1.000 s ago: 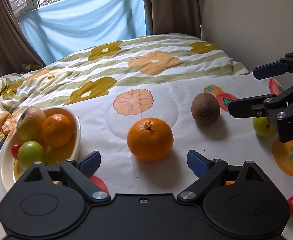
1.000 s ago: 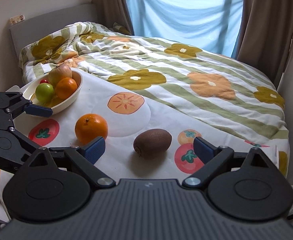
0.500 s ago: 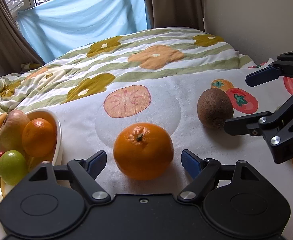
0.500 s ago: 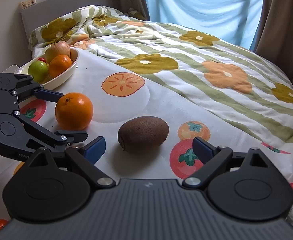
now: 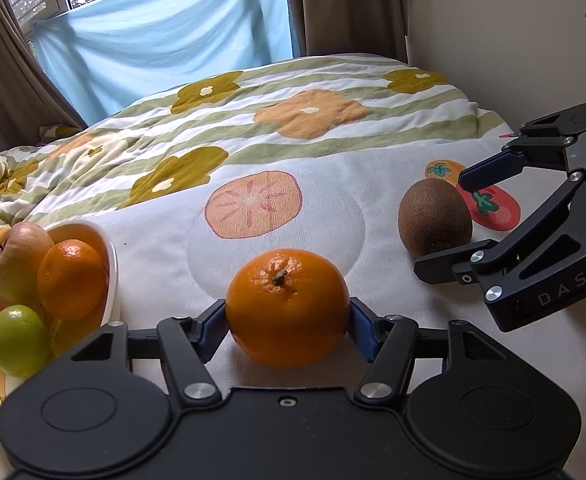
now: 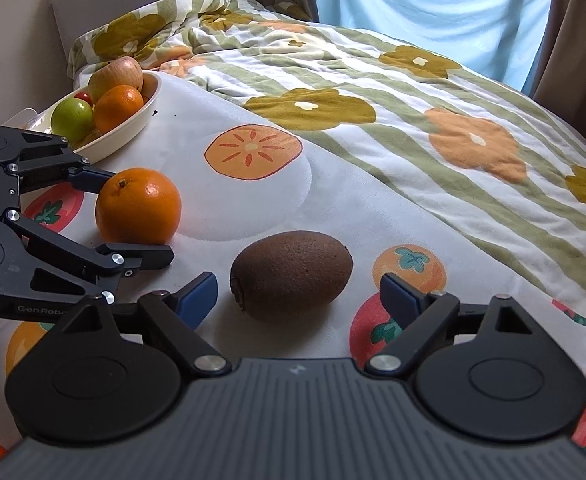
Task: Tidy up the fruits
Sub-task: 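Close the left tool on the large orange while the right tool grasps the brown kiwi, then carry the orange with the left tool while the right tool carries the kiwi over the bowl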
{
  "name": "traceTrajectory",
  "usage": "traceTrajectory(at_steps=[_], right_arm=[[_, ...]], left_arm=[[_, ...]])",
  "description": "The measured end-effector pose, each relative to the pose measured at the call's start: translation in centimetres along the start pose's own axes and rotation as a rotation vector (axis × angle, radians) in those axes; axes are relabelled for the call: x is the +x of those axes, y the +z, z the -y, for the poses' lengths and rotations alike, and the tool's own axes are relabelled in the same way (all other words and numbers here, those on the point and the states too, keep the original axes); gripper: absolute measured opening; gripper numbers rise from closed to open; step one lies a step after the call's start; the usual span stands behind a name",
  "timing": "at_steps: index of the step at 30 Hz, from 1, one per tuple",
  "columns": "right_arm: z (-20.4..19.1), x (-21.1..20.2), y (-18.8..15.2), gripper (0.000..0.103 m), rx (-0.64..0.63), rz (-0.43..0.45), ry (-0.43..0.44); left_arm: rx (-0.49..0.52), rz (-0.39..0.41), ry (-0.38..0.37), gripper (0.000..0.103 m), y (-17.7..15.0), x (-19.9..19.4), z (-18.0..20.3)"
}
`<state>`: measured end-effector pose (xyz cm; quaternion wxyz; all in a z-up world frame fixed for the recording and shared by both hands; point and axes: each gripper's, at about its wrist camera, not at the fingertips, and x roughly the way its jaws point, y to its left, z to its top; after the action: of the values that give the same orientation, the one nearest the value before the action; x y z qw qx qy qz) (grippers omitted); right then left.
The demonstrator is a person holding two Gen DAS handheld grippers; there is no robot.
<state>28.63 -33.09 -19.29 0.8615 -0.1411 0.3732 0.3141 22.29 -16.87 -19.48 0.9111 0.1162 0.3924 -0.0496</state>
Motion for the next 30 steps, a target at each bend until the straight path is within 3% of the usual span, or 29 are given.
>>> traceTrajectory(at_steps=[12,30], right_arm=[[-0.2,1.2,0.7,0.082,-0.004,-0.029,0.012],[-1.0,-1.5,1.6,0.079,0.035,0.045,0.01]], left_arm=[[-0.005,-0.005,0.007,0.067,-0.4,-0.4,-0.2],[-0.043,0.049,0.042,0.066,-0.8,-3.6,-1.3]])
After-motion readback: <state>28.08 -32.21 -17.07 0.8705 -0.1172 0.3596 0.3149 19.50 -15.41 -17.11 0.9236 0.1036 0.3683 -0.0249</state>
